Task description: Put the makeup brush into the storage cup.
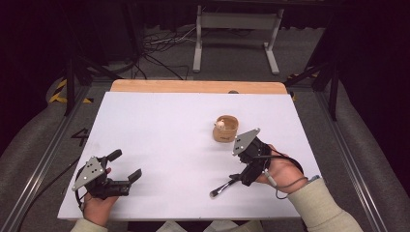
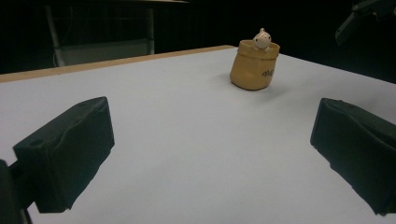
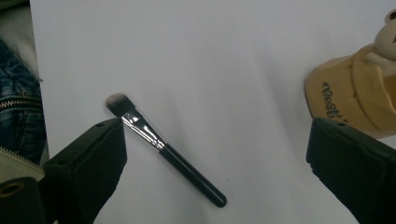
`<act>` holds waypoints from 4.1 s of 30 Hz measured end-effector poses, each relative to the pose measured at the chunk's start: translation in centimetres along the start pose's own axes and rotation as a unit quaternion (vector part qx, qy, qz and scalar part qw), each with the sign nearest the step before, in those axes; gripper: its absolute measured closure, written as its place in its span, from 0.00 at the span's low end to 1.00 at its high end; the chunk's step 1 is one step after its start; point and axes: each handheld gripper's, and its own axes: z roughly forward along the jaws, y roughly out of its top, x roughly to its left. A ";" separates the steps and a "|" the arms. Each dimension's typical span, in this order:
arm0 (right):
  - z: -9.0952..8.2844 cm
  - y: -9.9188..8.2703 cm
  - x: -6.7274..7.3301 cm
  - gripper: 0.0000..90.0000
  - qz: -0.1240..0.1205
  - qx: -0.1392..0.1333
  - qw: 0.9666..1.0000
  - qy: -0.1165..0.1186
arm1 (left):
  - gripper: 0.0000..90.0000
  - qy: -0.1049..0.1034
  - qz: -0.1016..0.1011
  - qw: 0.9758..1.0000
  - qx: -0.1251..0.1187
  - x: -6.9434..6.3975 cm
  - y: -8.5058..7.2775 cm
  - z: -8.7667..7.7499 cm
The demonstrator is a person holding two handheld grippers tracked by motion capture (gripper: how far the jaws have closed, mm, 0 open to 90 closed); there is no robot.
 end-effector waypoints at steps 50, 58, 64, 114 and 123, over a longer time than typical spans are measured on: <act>7.1 -0.7 1.6 0.51 -0.071 0.140 0.984 0.081 | 0.01 -0.009 -0.028 1.000 0.001 0.4 -0.1 0.0; 7.4 -0.6 1.9 0.58 -0.087 0.151 0.981 0.086 | 0.02 -0.008 -0.025 1.000 0.006 0.4 -0.1 0.0; 7.3 -0.5 1.9 0.73 -0.092 0.156 0.979 0.099 | 0.02 -0.008 -0.026 1.000 0.006 0.4 -0.2 0.0; 1.4 1.1 0.4 0.89 -0.067 -0.016 0.998 0.012 | 0.02 -0.009 -0.029 1.000 0.009 0.4 -0.2 0.1; 0.2 1.4 0.0 0.89 -0.053 -0.065 0.996 -0.014 | 0.02 -0.008 -0.028 1.000 0.010 0.4 -0.2 0.1</act>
